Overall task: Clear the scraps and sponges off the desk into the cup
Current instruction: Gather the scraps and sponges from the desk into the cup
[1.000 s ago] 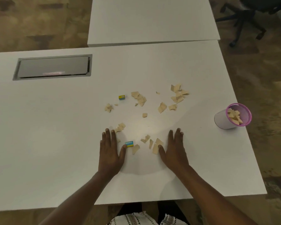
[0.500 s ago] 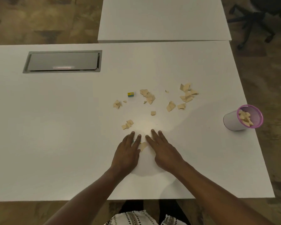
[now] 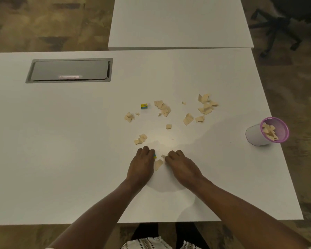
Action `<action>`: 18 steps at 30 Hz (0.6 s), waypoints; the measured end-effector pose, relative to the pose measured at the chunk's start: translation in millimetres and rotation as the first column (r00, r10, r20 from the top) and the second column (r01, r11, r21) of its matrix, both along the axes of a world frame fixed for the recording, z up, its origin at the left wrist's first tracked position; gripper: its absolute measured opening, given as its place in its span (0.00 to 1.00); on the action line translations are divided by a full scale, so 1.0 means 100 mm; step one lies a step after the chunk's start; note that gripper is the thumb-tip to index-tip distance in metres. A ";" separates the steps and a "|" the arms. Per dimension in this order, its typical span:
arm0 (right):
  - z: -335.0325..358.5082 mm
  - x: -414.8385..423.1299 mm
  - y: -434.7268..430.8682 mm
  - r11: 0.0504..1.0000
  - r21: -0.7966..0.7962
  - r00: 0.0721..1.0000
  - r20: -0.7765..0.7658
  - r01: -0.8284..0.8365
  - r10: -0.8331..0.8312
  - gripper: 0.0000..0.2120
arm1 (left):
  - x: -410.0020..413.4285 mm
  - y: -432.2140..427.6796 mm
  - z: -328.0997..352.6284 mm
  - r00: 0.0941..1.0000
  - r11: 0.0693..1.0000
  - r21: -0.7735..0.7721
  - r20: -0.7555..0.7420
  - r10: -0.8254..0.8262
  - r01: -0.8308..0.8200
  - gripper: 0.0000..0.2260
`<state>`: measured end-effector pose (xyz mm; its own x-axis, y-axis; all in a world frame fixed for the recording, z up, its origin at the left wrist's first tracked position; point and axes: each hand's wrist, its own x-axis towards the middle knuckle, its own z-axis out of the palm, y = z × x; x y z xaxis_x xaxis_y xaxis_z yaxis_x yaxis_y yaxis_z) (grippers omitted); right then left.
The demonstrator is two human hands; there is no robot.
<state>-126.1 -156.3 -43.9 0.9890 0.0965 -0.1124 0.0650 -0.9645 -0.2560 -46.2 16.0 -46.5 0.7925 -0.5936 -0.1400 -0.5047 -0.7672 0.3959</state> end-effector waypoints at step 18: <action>0.43 -0.11 -0.71 0.080 0.683 0.522 -0.472 0.726 -0.710 0.02 | 0.08 -0.66 0.34 0.948 0.940 -0.243 -0.267 0.172 -0.239 0.12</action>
